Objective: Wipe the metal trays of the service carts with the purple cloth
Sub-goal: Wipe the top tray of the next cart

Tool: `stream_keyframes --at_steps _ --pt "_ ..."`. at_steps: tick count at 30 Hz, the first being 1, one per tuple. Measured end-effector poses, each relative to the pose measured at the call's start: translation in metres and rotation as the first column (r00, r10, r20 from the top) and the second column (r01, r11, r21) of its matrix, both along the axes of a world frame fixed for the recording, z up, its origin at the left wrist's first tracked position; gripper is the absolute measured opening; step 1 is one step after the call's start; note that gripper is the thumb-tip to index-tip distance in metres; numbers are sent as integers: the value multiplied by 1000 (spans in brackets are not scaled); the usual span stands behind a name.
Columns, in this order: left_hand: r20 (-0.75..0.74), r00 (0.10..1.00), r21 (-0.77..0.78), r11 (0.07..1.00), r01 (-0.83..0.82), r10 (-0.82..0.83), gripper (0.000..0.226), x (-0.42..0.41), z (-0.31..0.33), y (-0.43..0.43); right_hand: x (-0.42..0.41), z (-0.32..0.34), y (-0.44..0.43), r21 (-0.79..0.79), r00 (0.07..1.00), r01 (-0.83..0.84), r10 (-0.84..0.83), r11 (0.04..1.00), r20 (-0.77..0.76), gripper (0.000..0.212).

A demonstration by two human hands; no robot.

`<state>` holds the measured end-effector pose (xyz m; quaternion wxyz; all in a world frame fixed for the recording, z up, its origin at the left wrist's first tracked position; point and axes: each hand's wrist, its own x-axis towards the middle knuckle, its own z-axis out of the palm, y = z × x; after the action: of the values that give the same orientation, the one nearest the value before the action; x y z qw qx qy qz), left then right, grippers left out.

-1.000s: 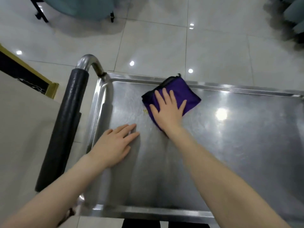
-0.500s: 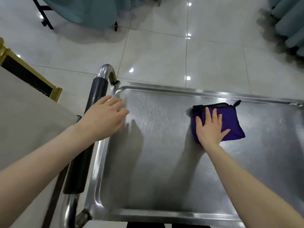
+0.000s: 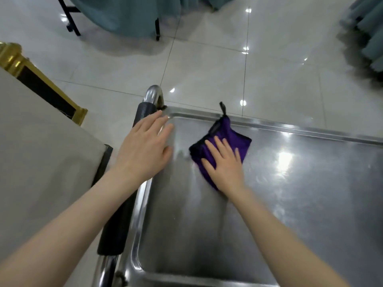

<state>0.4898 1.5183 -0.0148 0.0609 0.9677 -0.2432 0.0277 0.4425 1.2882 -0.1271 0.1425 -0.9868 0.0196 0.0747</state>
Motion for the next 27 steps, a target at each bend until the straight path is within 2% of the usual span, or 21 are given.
stream_keyframes --at_steps 2,4,7,10,12,15,18,20,23,27 --pt "0 1000 11 1000 -9 9 50 0 1 -1 -23 4 -57 -10 976 217 -217 976 -15 58" --pt "-8 1000 23 1000 -14 14 51 1 2 -3 -30 8 -92 -27 908 417 -417 909 -40 59" --pt "2 1000 24 999 -23 23 48 2 1 -6 -4 8 -81 -61 842 533 -536 844 -62 59" --pt "27 999 7 1000 -25 24 54 5 0 -6 44 6 -13 -39 920 386 -388 922 -65 58" --pt "35 999 4 1000 -22 22 56 5 -1 -6 72 5 45 -12 984 162 -162 987 -70 58" --pt "30 999 3 1000 -29 29 52 3 -3 -3 90 6 107 0 982 -160 160 987 -104 62" --pt "17 1000 32 999 -20 20 52 0 -2 -1 80 4 84 35 975 -210 212 977 -63 59" --pt "1 1000 46 999 -28 28 54 -1 0 -2 66 2 28 23 995 -100 100 995 -18 57" --pt "-3 999 56 998 -33 33 58 -1 0 -5 39 2 -92 -34 981 195 -195 980 -4 56" --pt "26 999 50 998 -38 37 55 4 -4 -6 10 8 -217 -58 823 564 -566 824 -49 59"
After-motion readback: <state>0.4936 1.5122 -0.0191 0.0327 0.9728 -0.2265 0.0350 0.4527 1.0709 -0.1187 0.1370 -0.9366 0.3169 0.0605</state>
